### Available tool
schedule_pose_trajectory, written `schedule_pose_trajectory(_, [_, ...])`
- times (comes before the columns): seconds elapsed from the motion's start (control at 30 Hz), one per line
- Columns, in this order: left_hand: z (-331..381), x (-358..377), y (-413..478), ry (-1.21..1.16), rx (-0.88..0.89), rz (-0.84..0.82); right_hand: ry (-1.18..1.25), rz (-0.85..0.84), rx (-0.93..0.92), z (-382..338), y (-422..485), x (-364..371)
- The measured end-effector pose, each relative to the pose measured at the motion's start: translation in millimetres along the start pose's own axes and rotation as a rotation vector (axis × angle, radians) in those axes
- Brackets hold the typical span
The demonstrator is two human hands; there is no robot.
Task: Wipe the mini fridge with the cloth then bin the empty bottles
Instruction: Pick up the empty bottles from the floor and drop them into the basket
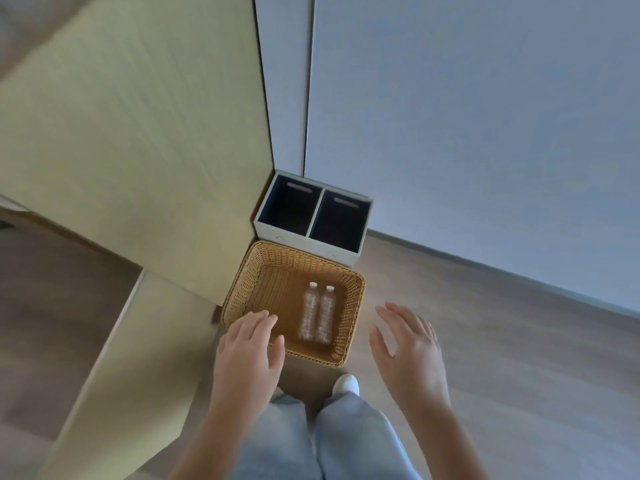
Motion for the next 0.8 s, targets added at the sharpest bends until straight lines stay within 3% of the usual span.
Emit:
schedule_pose_trajectory(0.27, [-11.9, -100.2, -23.2, 0.008, 0.036, 0.112, 0.004, 0.052, -0.144, -63.8, 8.7, -71.0])
schedule_pose_trajectory(0.57, [19.2, -141.9, -30.9, -0.059, -0.009, 0.298, 0.011, 0.020, -0.331, -81.2, 36.5, -106.9])
schedule_pose_trajectory(0.8, [63.8, -150.7, -64.4, -0.025, -0.194, 0.459, 0.089, -0.104, -0.518, -77.9, 61.2, -118.5])
Point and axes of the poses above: each hand's wrist, its own y-axis towards the middle knuckle, its own x-axis out of the palm, z = x × y, the point moved 10 cm from there along y, towards the middle knuckle, and after that the axes turned 10 degrees about -x, right-handed, at the moved point
